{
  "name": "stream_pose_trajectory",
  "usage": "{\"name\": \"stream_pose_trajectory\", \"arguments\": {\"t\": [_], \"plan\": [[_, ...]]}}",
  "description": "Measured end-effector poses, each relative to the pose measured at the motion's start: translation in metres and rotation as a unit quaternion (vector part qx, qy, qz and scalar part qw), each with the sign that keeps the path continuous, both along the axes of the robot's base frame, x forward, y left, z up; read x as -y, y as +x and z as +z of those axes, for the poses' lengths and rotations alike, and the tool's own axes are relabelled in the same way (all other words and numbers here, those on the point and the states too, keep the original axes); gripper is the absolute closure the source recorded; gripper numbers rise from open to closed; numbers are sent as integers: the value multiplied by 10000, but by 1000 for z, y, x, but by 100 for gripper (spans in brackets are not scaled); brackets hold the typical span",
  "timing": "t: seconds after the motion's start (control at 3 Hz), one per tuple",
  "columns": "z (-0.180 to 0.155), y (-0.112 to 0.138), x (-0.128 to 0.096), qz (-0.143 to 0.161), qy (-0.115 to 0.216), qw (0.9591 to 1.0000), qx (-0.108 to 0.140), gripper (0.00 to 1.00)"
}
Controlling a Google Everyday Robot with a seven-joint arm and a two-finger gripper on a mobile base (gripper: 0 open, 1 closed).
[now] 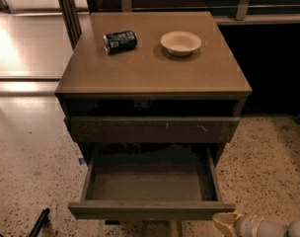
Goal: Close middle drawer
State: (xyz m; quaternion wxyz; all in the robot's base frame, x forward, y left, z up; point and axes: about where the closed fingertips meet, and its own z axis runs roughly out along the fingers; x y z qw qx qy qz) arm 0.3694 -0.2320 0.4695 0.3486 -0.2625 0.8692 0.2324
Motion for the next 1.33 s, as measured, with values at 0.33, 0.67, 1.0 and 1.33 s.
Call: {"name": "stream_pose_trajectory", "arguments": {"t": [0.33,0.67,1.0,1.33], "plan": [[-36,15,0,59,56,9997,-219,100],[-65,35,-1,105,59,9993,-348,100],[-76,57,-5,224,21,9993,-300,100],[-79,90,-12,495,-84,9986,-161,100]]}}
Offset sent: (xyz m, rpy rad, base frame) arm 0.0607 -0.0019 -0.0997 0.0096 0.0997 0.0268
